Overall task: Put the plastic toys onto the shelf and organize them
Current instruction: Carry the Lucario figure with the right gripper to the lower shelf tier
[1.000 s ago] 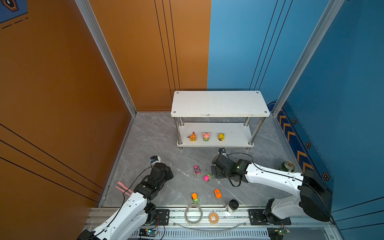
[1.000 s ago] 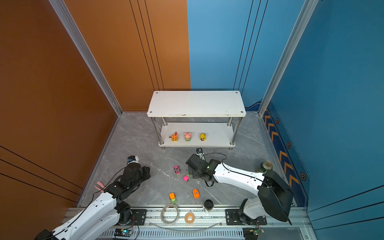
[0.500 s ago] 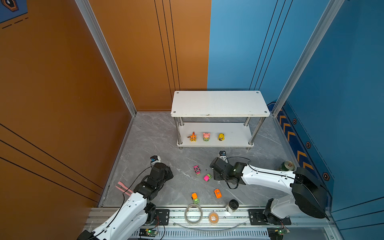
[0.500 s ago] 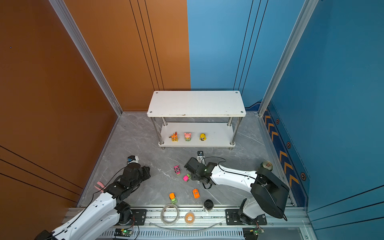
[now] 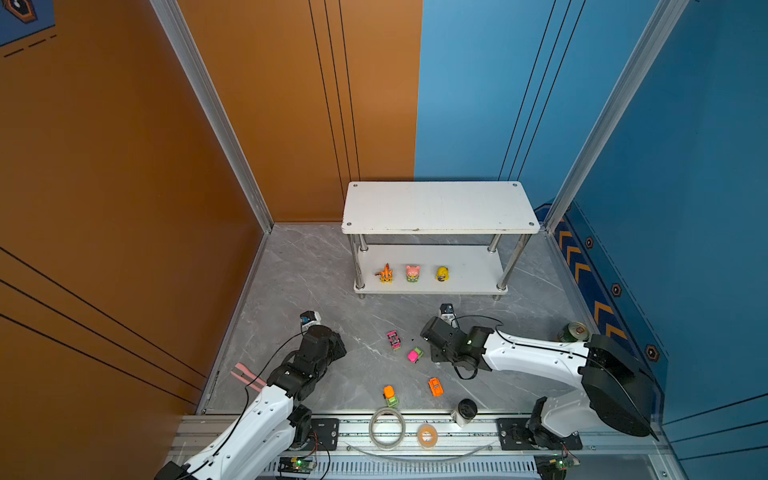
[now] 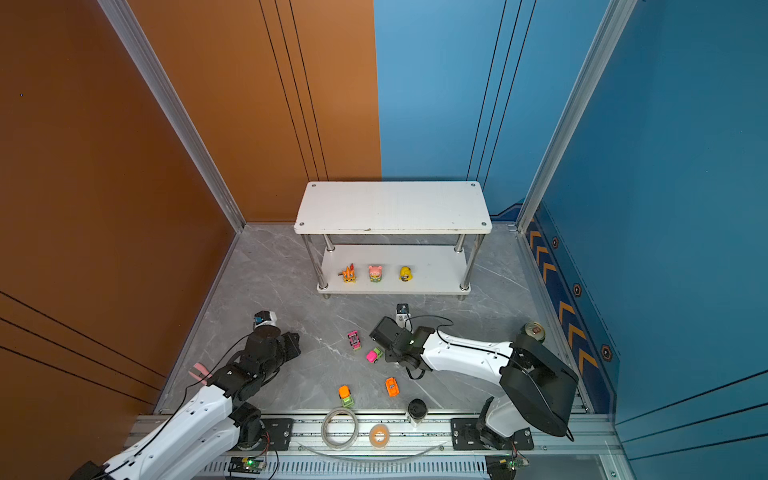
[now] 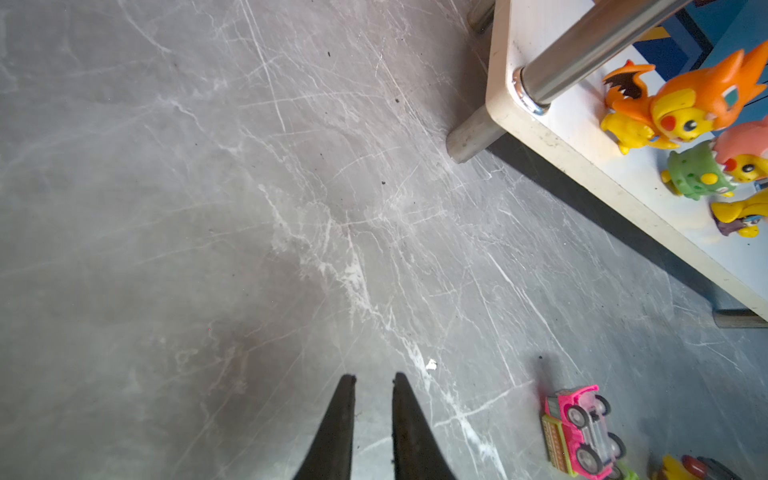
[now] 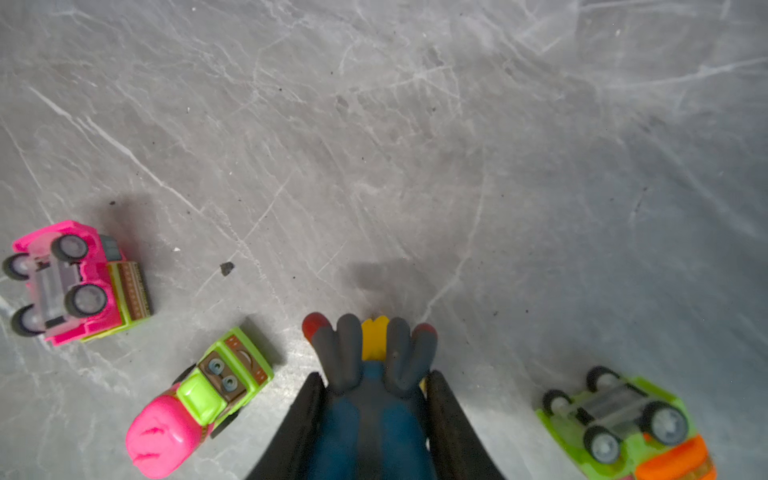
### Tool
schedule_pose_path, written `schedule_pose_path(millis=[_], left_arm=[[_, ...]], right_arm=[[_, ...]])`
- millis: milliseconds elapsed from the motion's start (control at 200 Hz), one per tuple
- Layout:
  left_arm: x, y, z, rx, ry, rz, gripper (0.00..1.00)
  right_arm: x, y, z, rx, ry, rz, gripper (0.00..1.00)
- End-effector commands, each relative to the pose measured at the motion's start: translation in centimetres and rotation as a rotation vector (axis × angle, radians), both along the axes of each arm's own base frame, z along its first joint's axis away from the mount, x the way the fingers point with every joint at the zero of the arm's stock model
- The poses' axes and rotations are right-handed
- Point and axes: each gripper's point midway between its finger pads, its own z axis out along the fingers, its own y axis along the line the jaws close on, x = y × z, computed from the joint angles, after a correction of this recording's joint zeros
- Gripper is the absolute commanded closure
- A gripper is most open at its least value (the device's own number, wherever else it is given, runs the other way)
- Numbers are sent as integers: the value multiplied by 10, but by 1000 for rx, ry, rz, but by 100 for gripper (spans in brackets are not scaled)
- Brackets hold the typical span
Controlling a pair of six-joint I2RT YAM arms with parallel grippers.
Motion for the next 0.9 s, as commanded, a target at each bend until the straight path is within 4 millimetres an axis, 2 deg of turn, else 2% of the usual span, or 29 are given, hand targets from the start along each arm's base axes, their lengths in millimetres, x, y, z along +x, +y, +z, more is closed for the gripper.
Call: schedule_pose_path(millis=[0, 80, 180, 350, 410, 430, 481, 661, 766, 796, 896], left_arm=[[0, 4, 1, 17, -3, 5, 81], [-1, 5, 1, 18, -4, 9, 81], [0, 5, 2, 17, -5, 8, 81], [-2, 7, 0, 20, -3, 11, 81], [-2, 7, -1, 17, -5, 14, 81], [-2, 7, -1, 17, -4, 16, 81], [-2, 8, -1, 15, -5, 20, 81], [-3, 8, 0, 14, -6, 19, 81], [-2, 9, 4, 14, -19, 23, 81], [-6, 12, -3, 26, 12, 25, 81], [-6, 13, -2, 29, 12, 28, 80]], right_arm=[[4, -7, -3, -32, -12, -4, 78], [6, -10, 1, -35, -19, -1, 81], [16, -19, 16, -43, -33, 5, 85], [45, -58, 55, -91, -55, 0, 90], [55, -65, 69, -90, -61, 5, 91], [62, -75, 72, -94, -62, -21, 91], [71, -81, 80, -99, -67, -25, 91], [102, -96, 91, -118, -80, -46, 92], [118, -101, 94, -113, -95, -54, 92], [122, -102, 94, -107, -94, -55, 92], [136, -103, 95, -90, -105, -61, 93]])
